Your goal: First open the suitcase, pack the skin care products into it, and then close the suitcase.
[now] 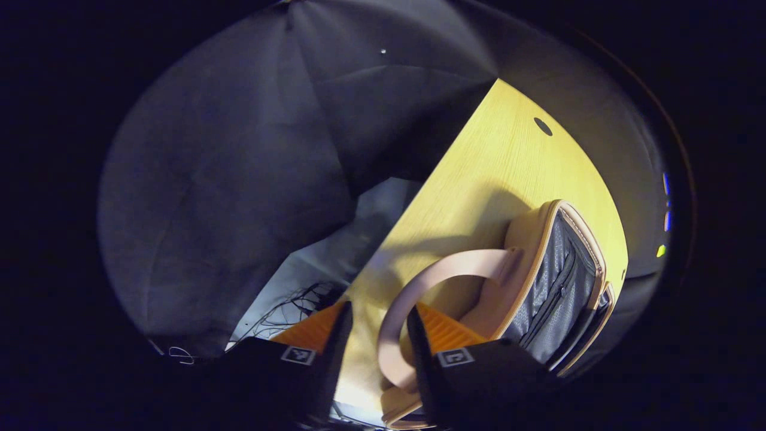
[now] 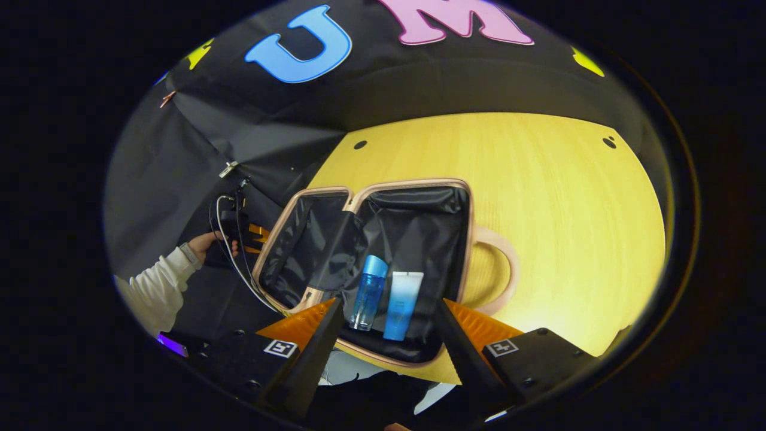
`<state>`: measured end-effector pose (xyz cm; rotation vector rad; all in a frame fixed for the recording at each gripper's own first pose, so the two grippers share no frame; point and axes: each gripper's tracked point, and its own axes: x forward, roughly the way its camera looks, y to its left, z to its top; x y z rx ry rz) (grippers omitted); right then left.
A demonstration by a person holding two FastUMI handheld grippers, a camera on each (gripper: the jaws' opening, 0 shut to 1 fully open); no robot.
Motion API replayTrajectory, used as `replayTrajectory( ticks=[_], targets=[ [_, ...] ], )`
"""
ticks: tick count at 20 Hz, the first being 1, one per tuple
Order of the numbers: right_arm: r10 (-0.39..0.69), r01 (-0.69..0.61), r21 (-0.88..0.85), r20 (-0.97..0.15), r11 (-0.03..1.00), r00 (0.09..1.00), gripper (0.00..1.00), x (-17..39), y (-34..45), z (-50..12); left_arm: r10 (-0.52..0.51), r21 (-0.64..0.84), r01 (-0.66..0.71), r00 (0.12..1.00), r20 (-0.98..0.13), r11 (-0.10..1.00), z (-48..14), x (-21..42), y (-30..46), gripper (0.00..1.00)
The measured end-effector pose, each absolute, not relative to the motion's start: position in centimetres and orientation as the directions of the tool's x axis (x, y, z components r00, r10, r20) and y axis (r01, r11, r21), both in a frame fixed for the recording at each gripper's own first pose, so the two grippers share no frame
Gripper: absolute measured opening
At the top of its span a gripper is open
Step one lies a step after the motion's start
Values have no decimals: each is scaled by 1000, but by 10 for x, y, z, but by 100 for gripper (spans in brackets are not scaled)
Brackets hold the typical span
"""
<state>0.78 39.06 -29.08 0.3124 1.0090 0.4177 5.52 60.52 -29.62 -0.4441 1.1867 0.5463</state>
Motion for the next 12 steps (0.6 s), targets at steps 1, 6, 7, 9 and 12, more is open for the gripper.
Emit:
replayTrajectory(
  ticks=[1, 6, 7, 9, 12],
  targets=[
    [472, -172, 447, -747, 878, 467, 98, 6, 389, -291, 165, -34, -587, 283, -945, 809, -292, 58, 603, 37],
    [473, -159, 456, -742, 875, 476, 98, 2, 384, -289, 186, 0, -493, 329, -926, 870, -284, 64, 599, 10],
    [475, -166, 455, -738, 875, 479, 97, 2, 384, -287, 179, -25, -489, 366, -913, 872, -278, 66, 597, 13],
    [484, -170, 464, -729, 869, 483, 97, 4, 384, -283, 154, -62, -451, 426, -892, 890, -262, 67, 591, 9],
    [492, -178, 472, -709, 864, 506, 97, 10, 379, -272, 122, -101, -405, 489, -863, 909, -238, 71, 577, 7]
  ],
)
